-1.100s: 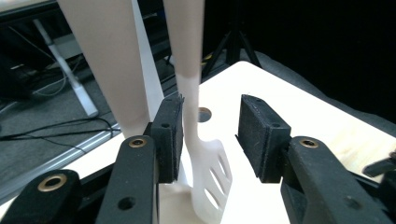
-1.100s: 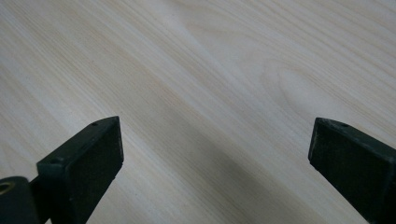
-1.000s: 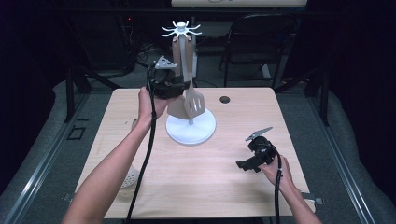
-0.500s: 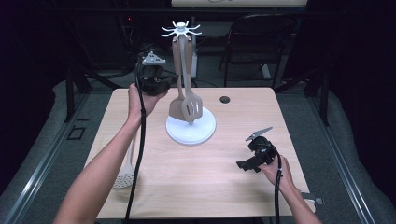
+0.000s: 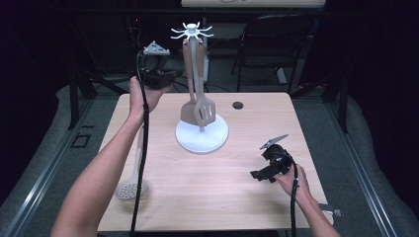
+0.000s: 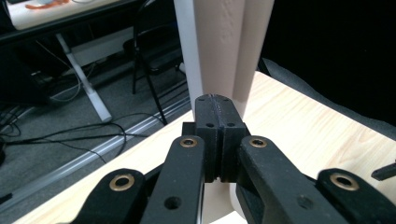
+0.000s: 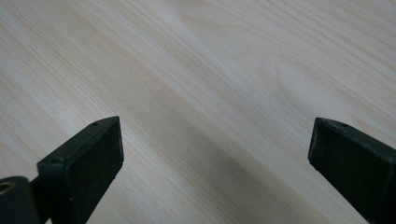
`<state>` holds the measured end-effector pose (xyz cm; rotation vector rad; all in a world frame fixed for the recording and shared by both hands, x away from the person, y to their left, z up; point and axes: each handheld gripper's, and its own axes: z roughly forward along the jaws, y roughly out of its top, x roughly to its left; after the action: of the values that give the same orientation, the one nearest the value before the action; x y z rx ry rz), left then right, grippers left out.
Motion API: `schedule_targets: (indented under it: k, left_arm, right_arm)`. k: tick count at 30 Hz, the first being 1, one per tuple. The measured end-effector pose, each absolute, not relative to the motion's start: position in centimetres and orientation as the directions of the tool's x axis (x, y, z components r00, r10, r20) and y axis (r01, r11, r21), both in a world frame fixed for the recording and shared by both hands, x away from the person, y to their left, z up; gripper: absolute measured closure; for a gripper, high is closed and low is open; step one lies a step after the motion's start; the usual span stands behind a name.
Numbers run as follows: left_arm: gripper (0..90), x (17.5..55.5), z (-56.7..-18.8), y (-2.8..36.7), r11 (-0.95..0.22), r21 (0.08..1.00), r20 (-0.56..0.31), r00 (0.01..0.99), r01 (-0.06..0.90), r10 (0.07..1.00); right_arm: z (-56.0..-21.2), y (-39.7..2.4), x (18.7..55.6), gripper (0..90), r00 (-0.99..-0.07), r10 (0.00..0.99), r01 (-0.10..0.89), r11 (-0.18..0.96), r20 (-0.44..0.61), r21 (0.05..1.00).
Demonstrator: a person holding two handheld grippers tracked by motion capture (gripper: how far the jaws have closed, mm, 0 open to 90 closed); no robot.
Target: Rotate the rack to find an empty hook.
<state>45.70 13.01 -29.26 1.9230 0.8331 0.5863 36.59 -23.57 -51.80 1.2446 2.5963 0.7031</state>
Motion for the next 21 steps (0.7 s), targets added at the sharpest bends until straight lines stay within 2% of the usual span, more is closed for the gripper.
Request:
schedule_targets:
  k: [9,21]
  left_arm:
    - [90.0,46.3,-27.0,12.8,-0.355,0.89,0.101,0.636,0.286,0.765]
    - [90.0,46.8,-24.3,13.2,-0.314,0.918,0.105,0.614,0.243,0.783]
  right_arm:
    - [-52.0,-23.5,36.5,3.0,-0.639,0.767,0.679,0.528,0.056,0.51]
    - [-52.0,-23.4,36.6,3.0,-0.644,0.763,0.682,0.541,0.054,0.492]
